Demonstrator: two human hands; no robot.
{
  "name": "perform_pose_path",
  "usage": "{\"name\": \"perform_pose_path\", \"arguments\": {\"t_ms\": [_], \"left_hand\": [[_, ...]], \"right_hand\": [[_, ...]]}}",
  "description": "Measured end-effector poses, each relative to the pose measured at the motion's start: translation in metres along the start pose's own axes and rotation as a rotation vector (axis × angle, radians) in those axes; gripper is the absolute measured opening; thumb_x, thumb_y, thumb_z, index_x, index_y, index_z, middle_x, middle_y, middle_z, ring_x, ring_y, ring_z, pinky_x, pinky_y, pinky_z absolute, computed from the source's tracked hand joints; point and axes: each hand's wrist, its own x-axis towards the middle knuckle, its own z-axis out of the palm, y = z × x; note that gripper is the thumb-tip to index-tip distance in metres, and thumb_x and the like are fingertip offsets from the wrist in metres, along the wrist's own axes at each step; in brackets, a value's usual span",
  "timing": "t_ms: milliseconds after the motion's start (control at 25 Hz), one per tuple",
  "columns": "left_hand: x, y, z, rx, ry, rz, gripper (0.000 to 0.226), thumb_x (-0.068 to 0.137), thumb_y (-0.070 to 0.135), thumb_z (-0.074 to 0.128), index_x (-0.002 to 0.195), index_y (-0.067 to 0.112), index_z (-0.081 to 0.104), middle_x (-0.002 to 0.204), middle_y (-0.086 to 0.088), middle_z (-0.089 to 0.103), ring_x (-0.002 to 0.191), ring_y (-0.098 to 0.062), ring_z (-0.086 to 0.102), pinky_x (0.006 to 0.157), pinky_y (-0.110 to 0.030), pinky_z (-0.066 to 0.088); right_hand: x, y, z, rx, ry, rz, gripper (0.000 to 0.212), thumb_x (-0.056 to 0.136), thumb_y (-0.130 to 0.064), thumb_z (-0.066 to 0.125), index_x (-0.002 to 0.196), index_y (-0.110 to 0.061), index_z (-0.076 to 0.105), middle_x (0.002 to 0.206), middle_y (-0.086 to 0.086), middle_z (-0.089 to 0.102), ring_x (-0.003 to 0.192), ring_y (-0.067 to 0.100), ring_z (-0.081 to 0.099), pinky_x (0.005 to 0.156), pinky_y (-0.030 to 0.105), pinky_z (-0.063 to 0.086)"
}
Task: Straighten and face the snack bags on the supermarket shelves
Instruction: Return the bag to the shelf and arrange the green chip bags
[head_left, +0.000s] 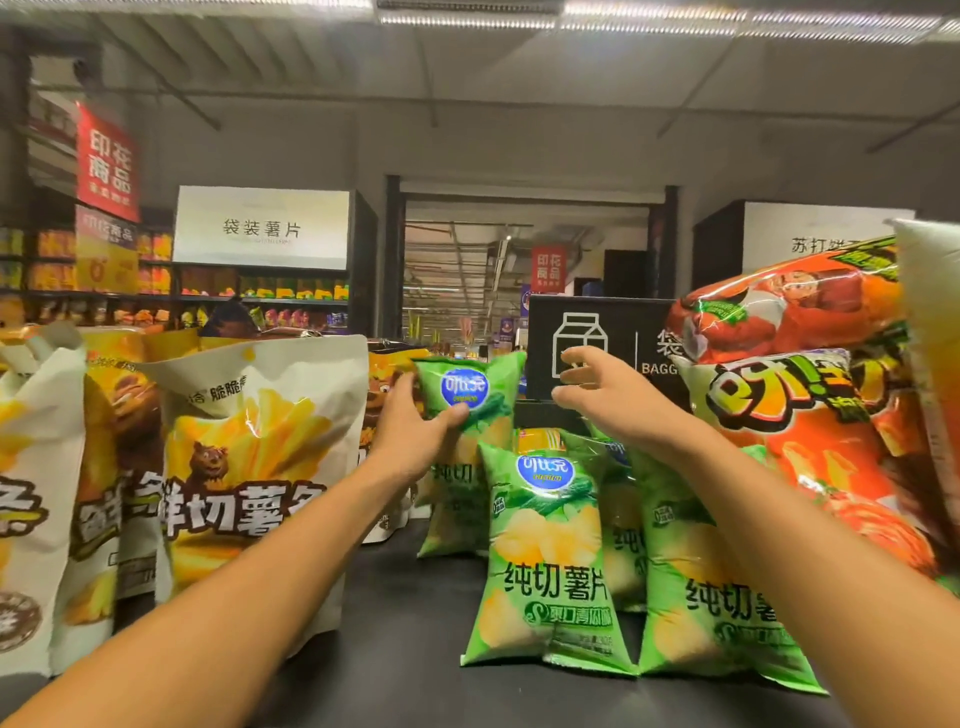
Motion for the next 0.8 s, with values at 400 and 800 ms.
{"name": "perform_pose_path", "arguments": {"t_ms": [400,800], "left_hand": [[-0.015,0.032,-0.005,-0.271,0.213,0.398,0.051,0.083,0.024,0.078,0.125,0.026,0.047,0.11,0.023,0.059,0.087,0.016,0.061,0.068,-0.005,0.047],[-0.009,0.039,-0.01,-0.341,0.139,0.431,0.066,0.075,0.059,0.068,0.132,0.031,0.048,0.127,0.006,0.064,0.119,-0.008,0.06,0.103,-0.042,0.049]], "right_hand": [[-0.011,-0.006,0.003,0.072,0.242,-0.233,0.042,0.096,-0.032,0.062,0.136,-0.019,0.057,0.122,-0.006,0.067,0.114,0.011,0.062,0.105,0.038,0.048],[-0.014,-0.009,0.028,0.189,-0.017,-0.234,0.066,0.085,-0.044,0.075,0.142,-0.031,0.046,0.134,-0.009,0.063,0.123,0.007,0.058,0.109,0.041,0.046]]}}
